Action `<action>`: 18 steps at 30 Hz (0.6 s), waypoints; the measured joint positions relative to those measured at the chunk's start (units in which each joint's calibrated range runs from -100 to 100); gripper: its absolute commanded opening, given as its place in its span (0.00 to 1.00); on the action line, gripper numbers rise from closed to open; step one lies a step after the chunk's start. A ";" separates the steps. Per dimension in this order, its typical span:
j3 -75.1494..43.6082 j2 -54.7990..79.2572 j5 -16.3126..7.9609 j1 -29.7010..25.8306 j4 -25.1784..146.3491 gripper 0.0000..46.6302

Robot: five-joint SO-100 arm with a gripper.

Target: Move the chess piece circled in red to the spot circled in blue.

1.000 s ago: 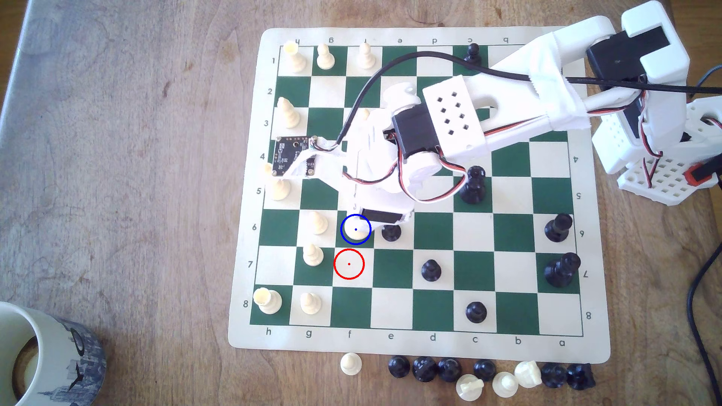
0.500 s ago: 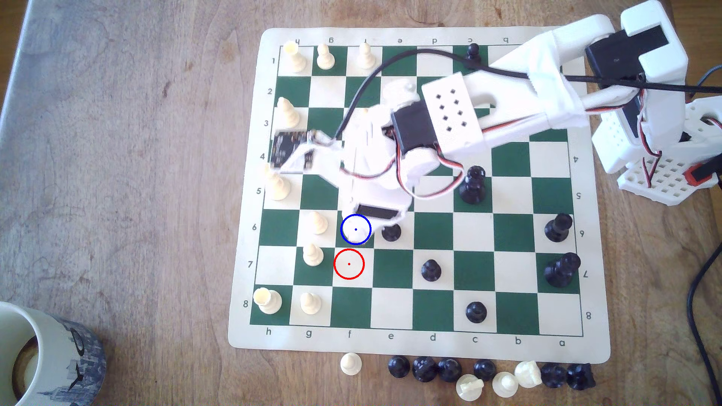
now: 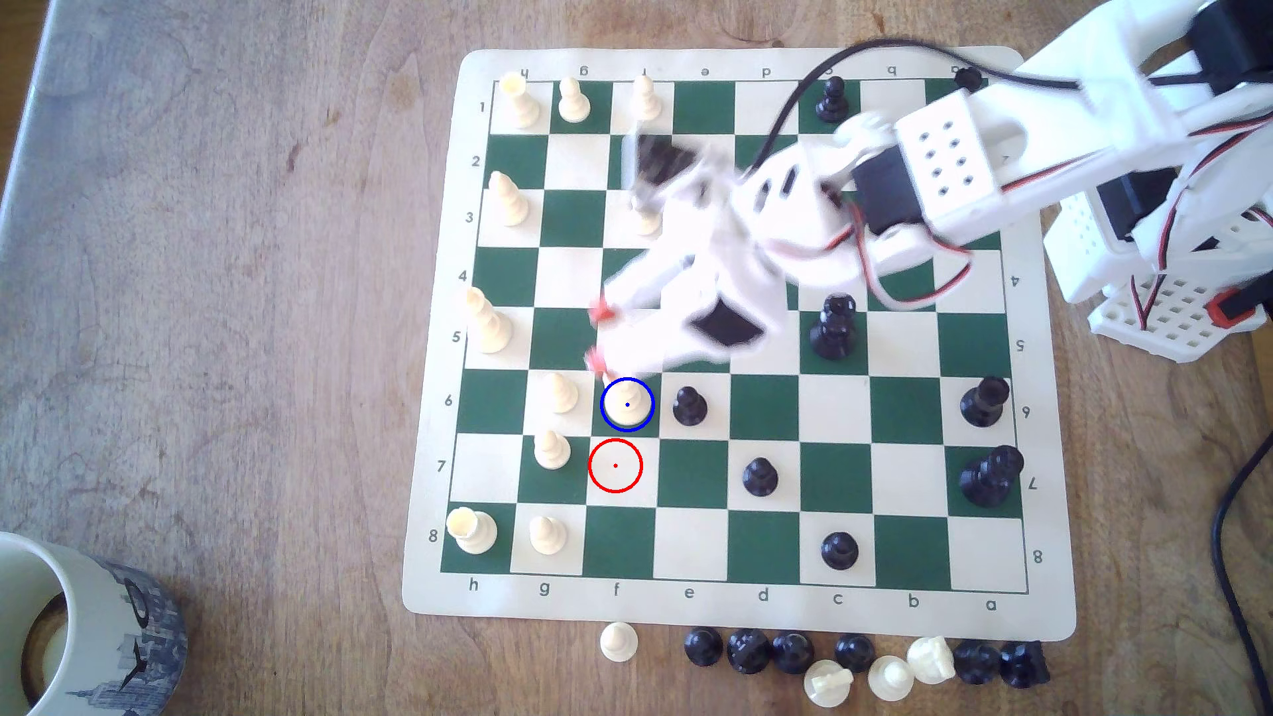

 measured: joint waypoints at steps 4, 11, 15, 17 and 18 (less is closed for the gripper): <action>13.29 -3.44 1.76 6.19 -18.80 0.01; 23.77 -18.52 4.05 9.59 -38.09 0.00; 27.65 -27.82 3.76 9.88 -44.94 0.00; 31.99 -37.37 3.66 9.81 -50.52 0.00; 33.08 -40.13 3.66 9.66 -51.47 0.00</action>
